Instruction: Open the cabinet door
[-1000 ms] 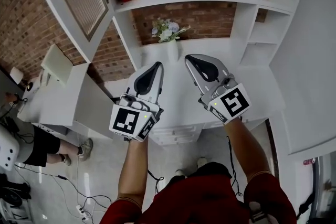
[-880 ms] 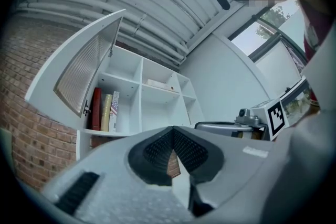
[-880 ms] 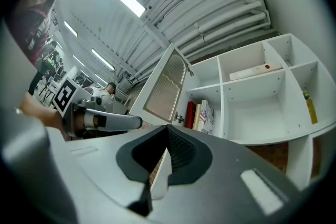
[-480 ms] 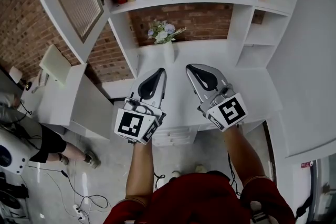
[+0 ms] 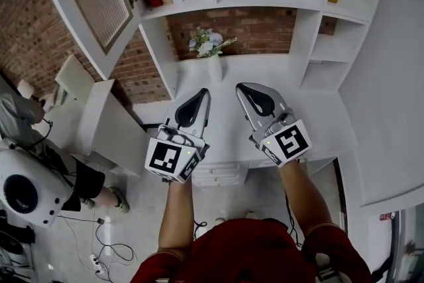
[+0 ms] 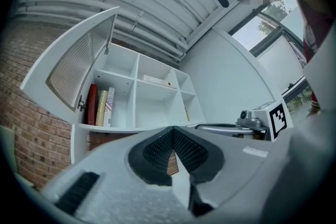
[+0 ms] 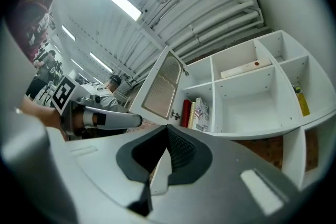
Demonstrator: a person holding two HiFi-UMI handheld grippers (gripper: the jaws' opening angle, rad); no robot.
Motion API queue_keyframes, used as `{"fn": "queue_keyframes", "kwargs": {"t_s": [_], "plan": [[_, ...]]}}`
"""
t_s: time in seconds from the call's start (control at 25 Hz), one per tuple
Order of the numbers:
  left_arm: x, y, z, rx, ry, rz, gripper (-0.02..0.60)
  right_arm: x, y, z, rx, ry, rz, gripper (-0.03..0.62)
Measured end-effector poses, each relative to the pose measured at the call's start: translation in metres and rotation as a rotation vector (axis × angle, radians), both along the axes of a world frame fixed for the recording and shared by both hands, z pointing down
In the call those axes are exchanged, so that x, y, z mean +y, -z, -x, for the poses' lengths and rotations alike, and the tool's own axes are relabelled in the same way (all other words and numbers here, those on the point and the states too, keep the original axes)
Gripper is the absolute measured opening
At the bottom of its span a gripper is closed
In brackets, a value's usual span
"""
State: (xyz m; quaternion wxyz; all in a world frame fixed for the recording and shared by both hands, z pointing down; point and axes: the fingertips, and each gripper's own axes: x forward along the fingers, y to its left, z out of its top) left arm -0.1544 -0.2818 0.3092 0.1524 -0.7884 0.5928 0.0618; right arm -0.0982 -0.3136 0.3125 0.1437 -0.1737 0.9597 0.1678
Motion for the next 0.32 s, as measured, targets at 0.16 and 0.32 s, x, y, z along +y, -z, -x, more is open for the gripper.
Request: {"fn": "queue_keyframes", "kwargs": {"t_s": [0.16, 0.32], "plan": [[-0.0013, 0.0012, -0.0003, -0.001, 0.005, 0.004, 0.005, -0.0014, 0.0015, -0.0008, -0.005, 0.006, 0.001, 0.012], [-0.003, 0.0008, -0.0023, -0.003, 0.006, 0.011, 0.005, -0.0038, 0.0022, -0.0043, -0.005, 0.004, 0.004, 0.012]]}}
